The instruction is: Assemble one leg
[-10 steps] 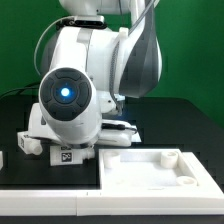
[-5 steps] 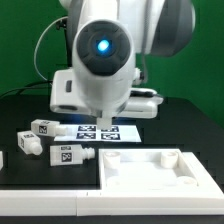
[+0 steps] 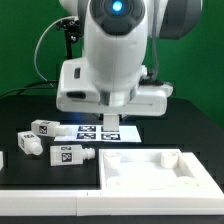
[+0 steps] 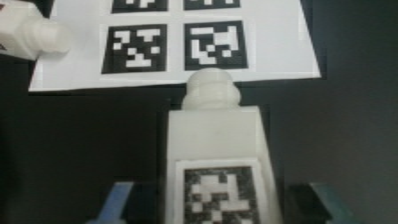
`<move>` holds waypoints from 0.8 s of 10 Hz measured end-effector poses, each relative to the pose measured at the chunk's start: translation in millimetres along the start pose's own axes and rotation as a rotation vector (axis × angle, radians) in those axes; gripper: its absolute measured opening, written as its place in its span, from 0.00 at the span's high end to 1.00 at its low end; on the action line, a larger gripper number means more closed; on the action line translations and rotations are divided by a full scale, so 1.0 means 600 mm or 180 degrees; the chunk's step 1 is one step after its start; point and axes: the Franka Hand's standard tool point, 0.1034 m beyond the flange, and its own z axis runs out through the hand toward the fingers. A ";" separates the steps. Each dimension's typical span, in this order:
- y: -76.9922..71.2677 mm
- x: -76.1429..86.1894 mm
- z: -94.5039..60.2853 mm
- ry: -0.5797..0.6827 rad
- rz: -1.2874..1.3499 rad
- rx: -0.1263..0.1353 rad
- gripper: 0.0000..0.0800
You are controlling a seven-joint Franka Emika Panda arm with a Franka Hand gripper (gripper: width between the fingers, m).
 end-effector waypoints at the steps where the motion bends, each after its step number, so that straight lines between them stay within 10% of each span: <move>1: -0.008 0.007 -0.051 0.0244 -0.0104 0.0013 0.64; 6: -0.003 0.017 -0.065 0.1372 -0.0081 0.0031 0.64; 8: -0.081 0.050 -0.139 0.2091 -0.0056 0.0117 0.64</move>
Offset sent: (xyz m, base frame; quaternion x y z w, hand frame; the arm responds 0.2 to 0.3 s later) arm 0.0000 0.0000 0.0000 0.0000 0.1938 0.0000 0.9810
